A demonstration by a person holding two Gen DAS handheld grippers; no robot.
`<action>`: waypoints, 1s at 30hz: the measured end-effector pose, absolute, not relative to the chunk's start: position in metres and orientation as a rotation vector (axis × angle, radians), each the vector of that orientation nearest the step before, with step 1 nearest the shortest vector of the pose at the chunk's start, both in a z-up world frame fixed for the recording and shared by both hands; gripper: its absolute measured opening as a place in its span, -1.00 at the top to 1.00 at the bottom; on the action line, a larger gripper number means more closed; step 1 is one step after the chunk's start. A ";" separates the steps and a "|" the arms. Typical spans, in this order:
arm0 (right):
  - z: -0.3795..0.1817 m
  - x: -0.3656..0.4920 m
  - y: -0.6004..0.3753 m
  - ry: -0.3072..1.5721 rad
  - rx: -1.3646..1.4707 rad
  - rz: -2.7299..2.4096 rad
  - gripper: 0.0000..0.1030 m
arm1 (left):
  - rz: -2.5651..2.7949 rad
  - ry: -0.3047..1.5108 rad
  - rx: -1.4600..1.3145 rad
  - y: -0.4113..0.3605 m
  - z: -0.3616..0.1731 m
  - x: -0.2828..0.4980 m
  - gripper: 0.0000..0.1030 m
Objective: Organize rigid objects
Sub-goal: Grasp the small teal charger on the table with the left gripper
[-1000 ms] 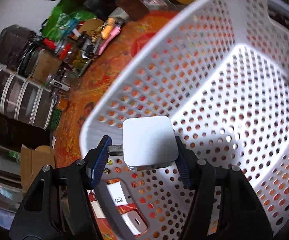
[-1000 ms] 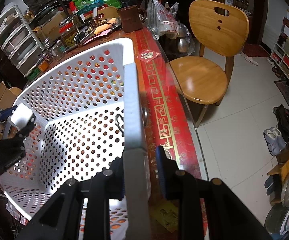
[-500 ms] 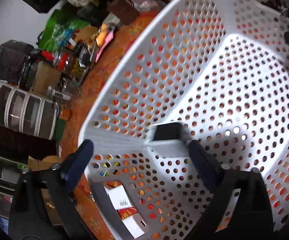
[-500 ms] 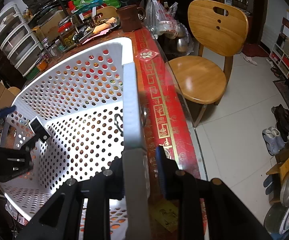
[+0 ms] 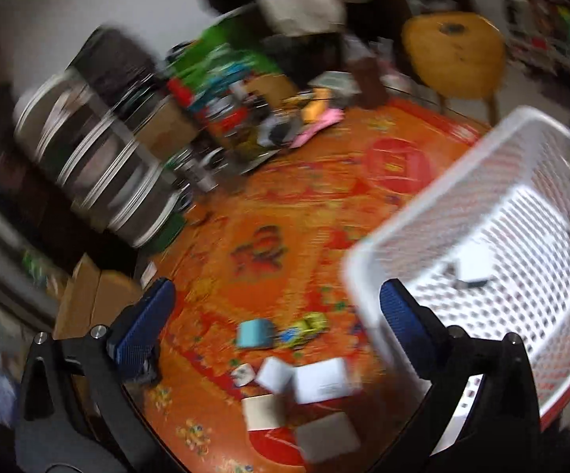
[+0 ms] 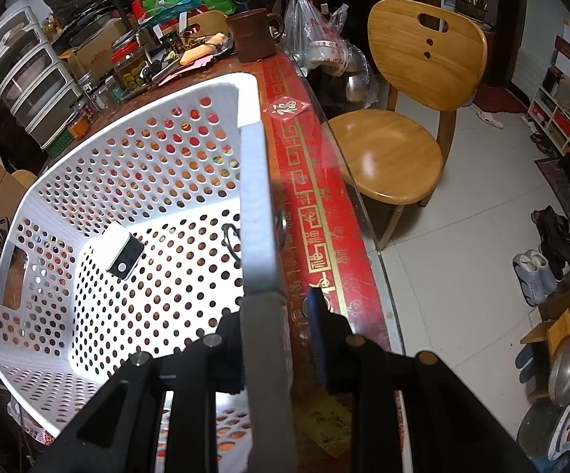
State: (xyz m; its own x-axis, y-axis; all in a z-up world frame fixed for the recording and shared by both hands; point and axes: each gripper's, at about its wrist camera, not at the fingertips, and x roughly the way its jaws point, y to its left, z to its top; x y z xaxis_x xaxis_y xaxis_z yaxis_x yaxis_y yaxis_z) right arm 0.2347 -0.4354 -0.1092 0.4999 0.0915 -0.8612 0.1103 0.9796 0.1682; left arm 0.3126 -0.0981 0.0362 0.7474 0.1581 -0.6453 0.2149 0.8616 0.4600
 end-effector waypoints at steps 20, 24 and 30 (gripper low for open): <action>-0.109 0.235 -0.436 1.053 0.210 -0.006 0.54 | 0.079 1.192 0.338 0.037 -0.141 0.455 -0.83; -0.109 0.235 -0.435 1.053 0.211 -0.008 0.54 | 0.084 1.202 0.292 0.041 -0.144 0.461 -0.84; -0.109 0.236 -0.436 1.056 0.208 -0.006 0.54 | 0.040 1.225 0.233 0.046 -0.147 0.457 -0.67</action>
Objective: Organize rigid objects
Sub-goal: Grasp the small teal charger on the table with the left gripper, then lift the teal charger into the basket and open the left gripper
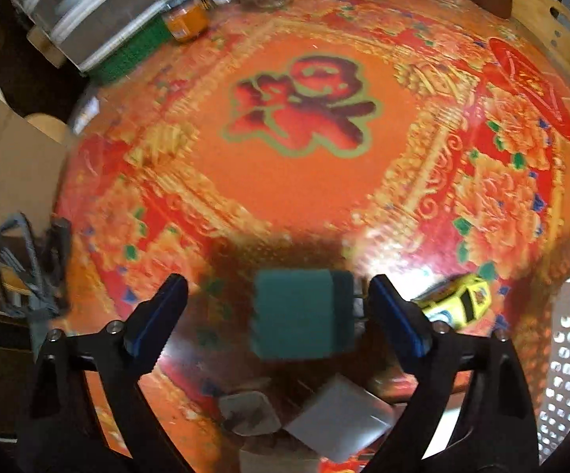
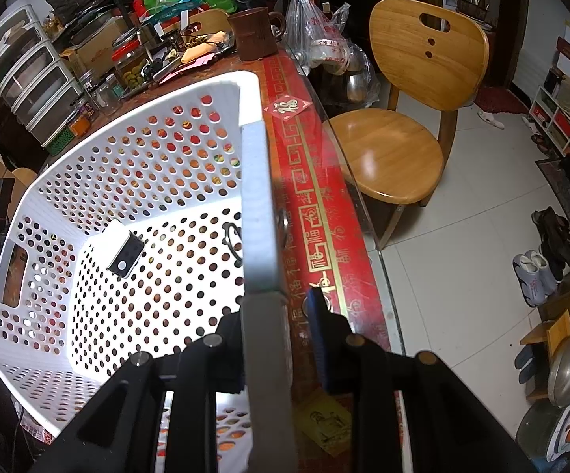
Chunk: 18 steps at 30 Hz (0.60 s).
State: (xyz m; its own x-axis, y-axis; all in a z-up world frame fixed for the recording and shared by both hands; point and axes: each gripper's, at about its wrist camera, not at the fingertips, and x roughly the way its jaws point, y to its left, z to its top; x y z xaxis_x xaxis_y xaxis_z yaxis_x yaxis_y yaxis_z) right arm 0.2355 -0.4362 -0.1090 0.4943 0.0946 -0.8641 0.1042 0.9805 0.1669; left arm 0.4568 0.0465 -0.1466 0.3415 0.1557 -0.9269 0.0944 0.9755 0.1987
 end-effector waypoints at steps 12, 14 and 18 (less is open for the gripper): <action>-0.109 0.236 -0.436 1.056 0.209 -0.005 0.54 | 0.013 1.218 0.112 0.054 -0.144 0.450 -0.14; -0.109 0.236 -0.436 1.056 0.208 -0.005 0.54 | 0.016 1.206 0.096 0.056 -0.142 0.447 -0.13; -0.109 0.236 -0.436 1.056 0.209 -0.004 0.54 | 0.025 1.169 0.087 0.063 -0.131 0.440 -0.13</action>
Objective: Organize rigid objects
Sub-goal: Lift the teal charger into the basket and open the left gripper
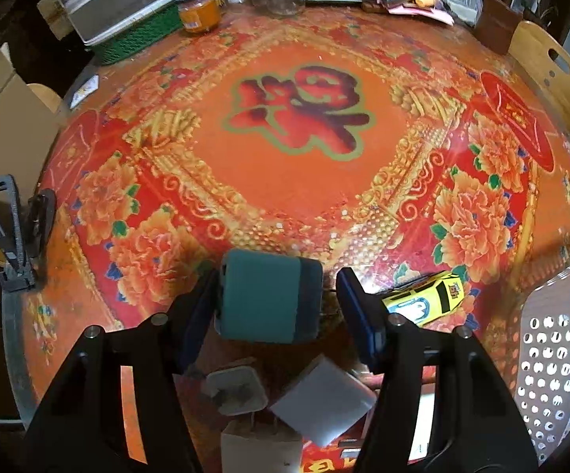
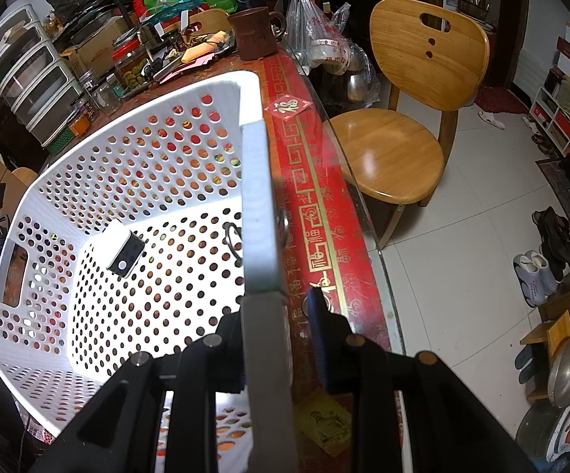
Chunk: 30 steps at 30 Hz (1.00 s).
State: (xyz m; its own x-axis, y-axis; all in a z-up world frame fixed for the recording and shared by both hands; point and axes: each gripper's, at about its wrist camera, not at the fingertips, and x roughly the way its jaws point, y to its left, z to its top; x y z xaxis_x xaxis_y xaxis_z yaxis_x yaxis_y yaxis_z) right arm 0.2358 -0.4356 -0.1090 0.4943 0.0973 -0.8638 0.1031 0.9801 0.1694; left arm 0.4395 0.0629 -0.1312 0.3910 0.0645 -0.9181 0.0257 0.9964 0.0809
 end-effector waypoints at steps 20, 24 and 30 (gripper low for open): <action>-0.109 0.236 -0.434 1.055 0.205 -0.001 0.54 | -0.039 0.796 0.373 -0.058 0.042 0.312 -0.14; -0.109 0.236 -0.434 1.055 0.207 0.000 0.54 | -0.080 0.771 0.455 -0.104 0.049 0.291 -0.14; -0.108 0.236 -0.435 1.055 0.203 -0.002 0.54 | -0.139 0.769 0.633 -0.177 0.023 0.265 -0.14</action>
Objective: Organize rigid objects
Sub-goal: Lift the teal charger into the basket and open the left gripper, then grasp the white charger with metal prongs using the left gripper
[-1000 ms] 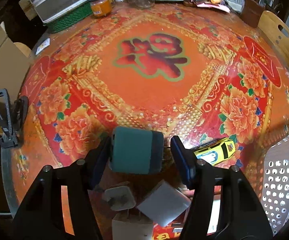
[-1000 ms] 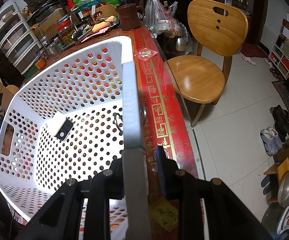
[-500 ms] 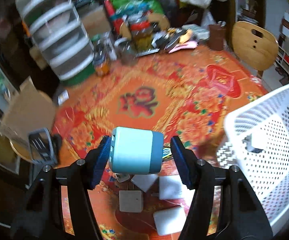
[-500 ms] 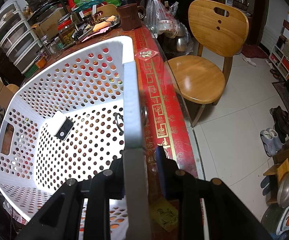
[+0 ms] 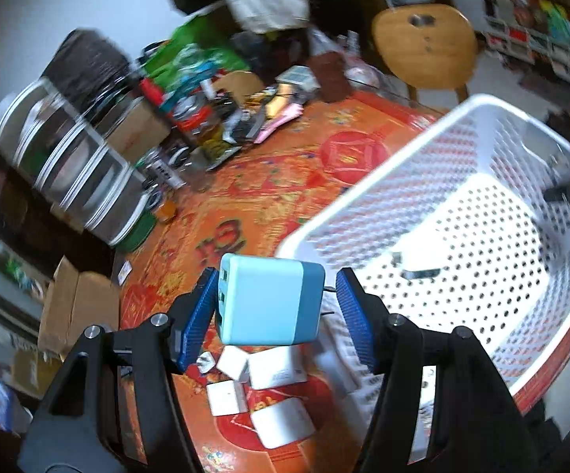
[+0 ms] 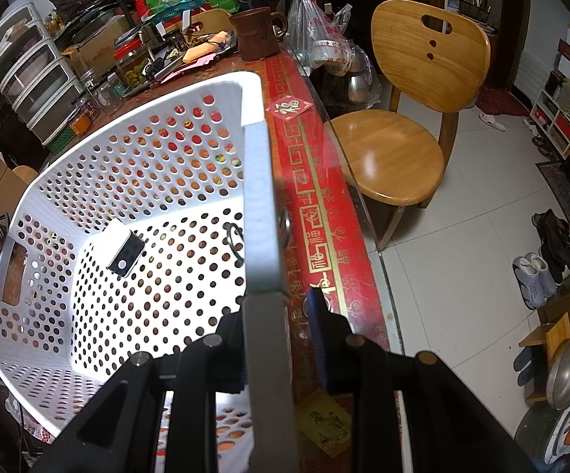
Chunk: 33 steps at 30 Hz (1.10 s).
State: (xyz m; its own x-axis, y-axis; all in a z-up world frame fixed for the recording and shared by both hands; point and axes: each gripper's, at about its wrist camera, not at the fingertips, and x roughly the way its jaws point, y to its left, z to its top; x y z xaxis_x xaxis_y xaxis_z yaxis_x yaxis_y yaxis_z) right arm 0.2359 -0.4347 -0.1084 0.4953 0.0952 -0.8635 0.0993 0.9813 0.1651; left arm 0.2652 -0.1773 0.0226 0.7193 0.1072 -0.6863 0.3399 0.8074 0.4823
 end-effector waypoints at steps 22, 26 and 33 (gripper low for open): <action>-0.108 0.236 -0.436 1.056 0.204 -0.001 0.53 | -0.226 0.848 0.588 -0.188 -0.021 0.273 0.08; -0.108 0.236 -0.435 1.056 0.199 -0.002 0.53 | -0.208 0.793 0.488 -0.146 0.004 0.259 -0.39; -0.108 0.236 -0.435 1.052 0.196 -0.004 0.53 | -0.019 0.718 0.367 -0.037 0.023 0.244 -0.99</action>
